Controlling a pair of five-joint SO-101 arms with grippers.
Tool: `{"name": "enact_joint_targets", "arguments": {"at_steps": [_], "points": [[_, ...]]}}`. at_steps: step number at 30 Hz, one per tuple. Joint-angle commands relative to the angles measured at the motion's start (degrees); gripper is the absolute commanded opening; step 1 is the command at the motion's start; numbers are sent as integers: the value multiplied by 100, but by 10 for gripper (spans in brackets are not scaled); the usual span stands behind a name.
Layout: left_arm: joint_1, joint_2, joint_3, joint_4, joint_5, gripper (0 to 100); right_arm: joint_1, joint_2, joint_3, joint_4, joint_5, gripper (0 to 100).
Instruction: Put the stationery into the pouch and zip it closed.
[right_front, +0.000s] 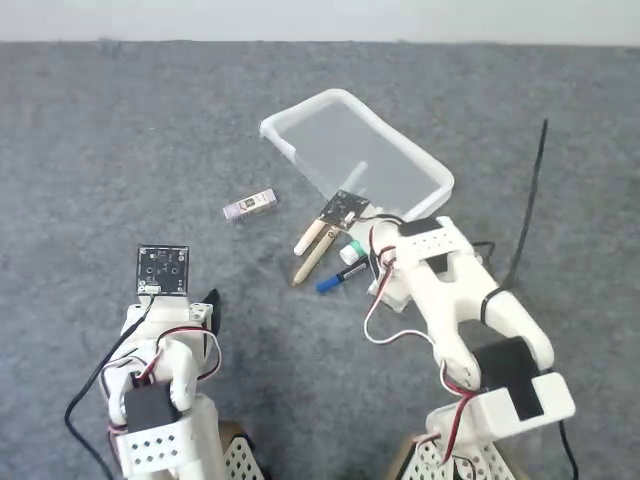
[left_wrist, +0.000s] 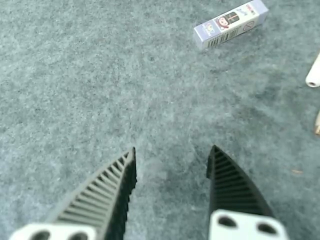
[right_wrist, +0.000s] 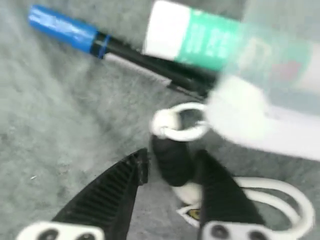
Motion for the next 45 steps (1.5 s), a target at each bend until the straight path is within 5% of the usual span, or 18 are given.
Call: {"name": "enact_joint_targets", "arguments": {"at_steps": [1,14,25,45], "points": [[-9,-88,-110,-193,88,218,4,-374,-88,22,97,6],[-9,-88,-365,-158,114,222,-48,-2844,-62,567,-668,6],[53,-88,-866,-193,475,326,-365,-4505,-62,620,-905,6],[2066,-88,-2105,-149,2066,377,-1965,-5710,79,1165,-1152,6]]}}
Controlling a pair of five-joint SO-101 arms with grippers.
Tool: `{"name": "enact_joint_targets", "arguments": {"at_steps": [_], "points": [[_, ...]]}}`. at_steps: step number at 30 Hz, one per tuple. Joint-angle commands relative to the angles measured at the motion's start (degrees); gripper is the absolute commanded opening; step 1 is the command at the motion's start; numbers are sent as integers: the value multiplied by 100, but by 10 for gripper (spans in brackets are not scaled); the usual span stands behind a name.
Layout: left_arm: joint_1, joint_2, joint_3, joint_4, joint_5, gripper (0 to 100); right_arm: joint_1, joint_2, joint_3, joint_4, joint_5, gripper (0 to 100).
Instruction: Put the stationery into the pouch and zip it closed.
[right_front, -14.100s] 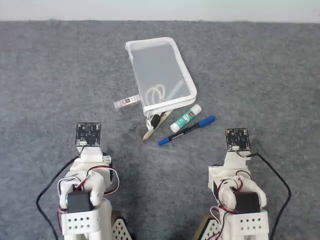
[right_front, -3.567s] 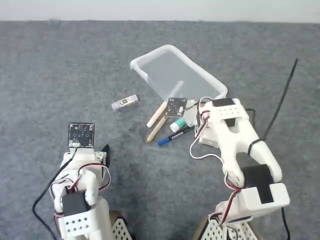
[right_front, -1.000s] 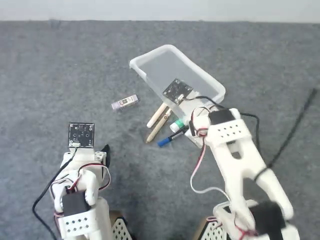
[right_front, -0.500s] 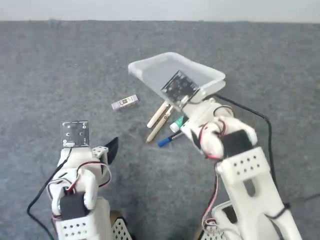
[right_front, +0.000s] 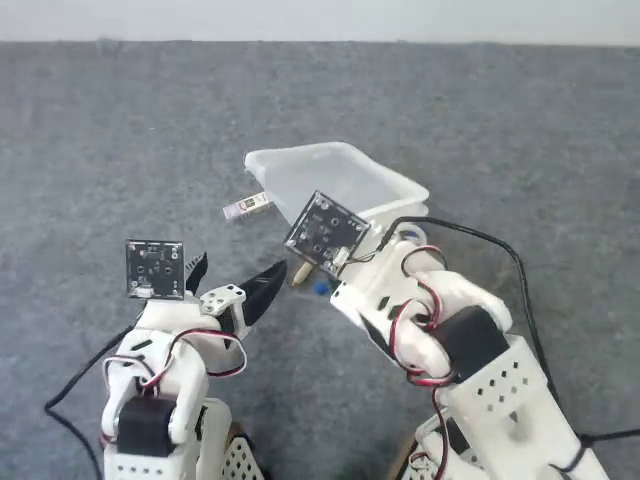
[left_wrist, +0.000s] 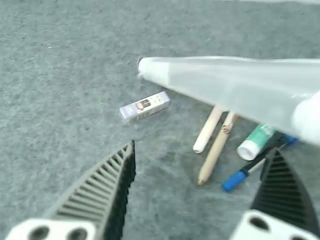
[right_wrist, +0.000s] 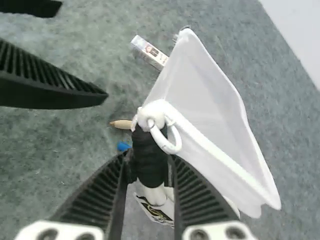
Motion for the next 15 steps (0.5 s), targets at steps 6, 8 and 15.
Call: {"name": "enact_joint_targets", "arguments": {"at_steps": [6,8,15], "points": [[563,-88,-549,-149,316,377,-66,-268,457,-514,-211,6],[712,-88,-549,-149,316,377,-75,-268,484,-558,-220,6],[914,-88,-382,-220,316,377,-92,-277,448,-646,-229,6]]}}
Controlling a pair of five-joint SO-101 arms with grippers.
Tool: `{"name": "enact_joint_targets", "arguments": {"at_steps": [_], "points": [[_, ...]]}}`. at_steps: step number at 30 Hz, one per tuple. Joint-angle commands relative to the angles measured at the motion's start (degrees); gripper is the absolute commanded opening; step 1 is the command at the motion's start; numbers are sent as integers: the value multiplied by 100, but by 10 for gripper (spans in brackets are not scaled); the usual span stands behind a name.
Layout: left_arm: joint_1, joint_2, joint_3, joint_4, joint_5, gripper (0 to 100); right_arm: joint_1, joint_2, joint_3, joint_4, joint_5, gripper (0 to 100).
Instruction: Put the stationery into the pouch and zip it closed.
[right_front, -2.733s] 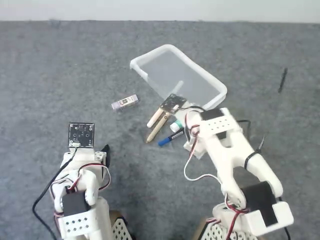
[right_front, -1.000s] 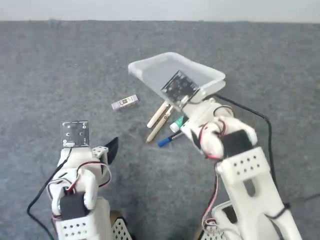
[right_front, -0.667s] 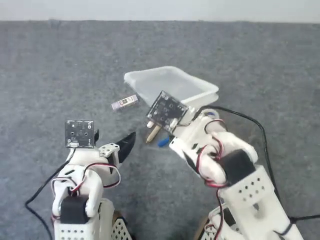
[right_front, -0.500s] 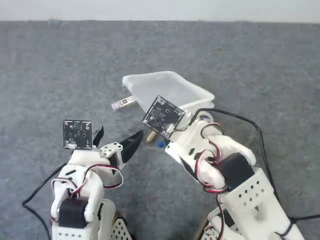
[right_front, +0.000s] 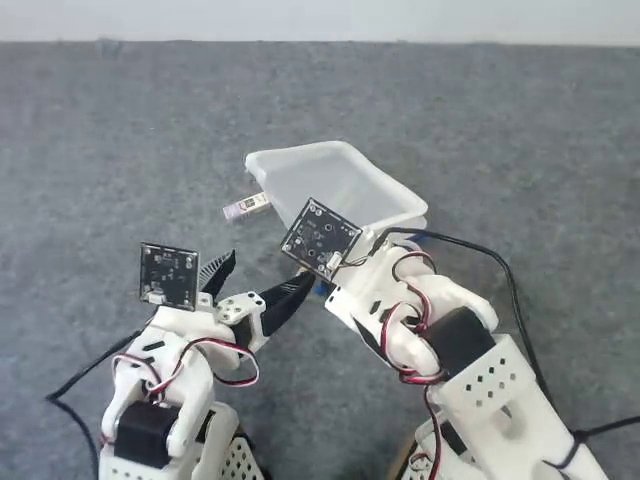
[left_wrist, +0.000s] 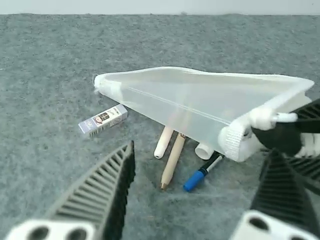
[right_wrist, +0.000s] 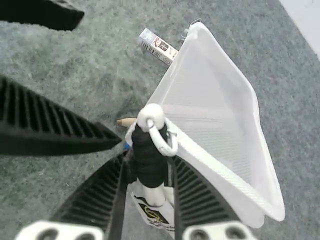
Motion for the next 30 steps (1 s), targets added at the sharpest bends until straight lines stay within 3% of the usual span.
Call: {"name": "enact_joint_targets", "arguments": {"at_steps": [1,23,30], "points": [[26,-88,-136,-264,132,376,-48,-277,-123,-198,-158,6],[18,-70,857,-1248,-62,375,-374,-286,-211,-92,-440,6],[70,-88,866,-1064,-70,375,-365,-286,-211,-119,-448,6]]}}
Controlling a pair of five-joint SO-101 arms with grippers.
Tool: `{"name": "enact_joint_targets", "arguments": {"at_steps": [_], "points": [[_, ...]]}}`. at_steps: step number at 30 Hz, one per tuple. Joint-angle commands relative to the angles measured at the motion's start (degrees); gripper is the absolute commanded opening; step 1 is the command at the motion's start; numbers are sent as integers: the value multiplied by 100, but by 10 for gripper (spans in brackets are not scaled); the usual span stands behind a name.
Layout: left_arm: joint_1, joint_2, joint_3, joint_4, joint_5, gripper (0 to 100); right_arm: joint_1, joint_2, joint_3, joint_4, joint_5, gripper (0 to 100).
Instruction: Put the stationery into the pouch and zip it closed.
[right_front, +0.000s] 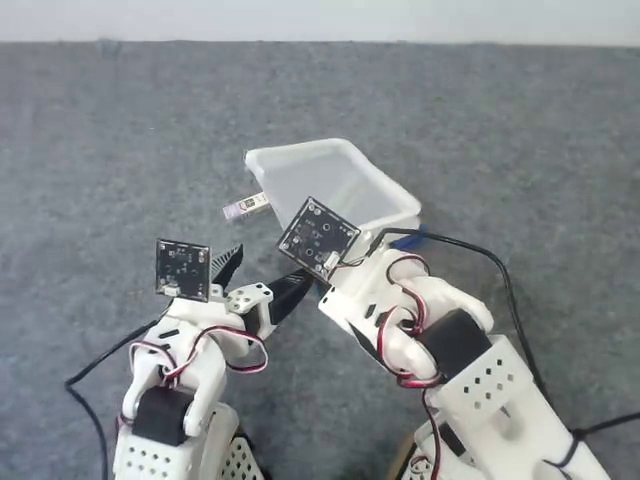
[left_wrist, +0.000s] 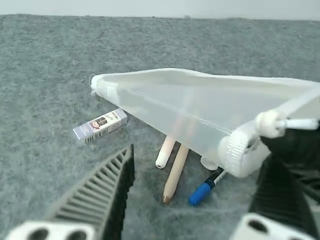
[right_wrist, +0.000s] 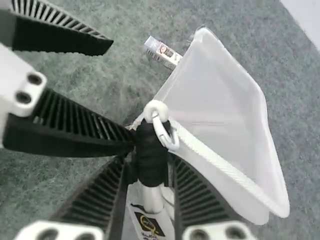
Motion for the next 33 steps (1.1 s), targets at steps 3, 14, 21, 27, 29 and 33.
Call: {"name": "enact_joint_targets", "arguments": {"at_steps": [3,14,21,27,29,33], "points": [[53,-79,-330,185,-53,375,-119,-286,-220,-75,-105,6],[-9,-62,31,-316,-62,356,-145,-365,-220,-31,-246,6],[-536,-79,22,-343,-220,311,-268,-919,-185,338,-229,6],[-774,-79,13,-440,-229,261,-374,-804,-44,418,-211,6],[-774,-79,13,-404,-229,274,-374,-769,26,400,-202,6],[-738,-79,-259,141,-360,333,-374,-760,35,400,-202,6]]}}
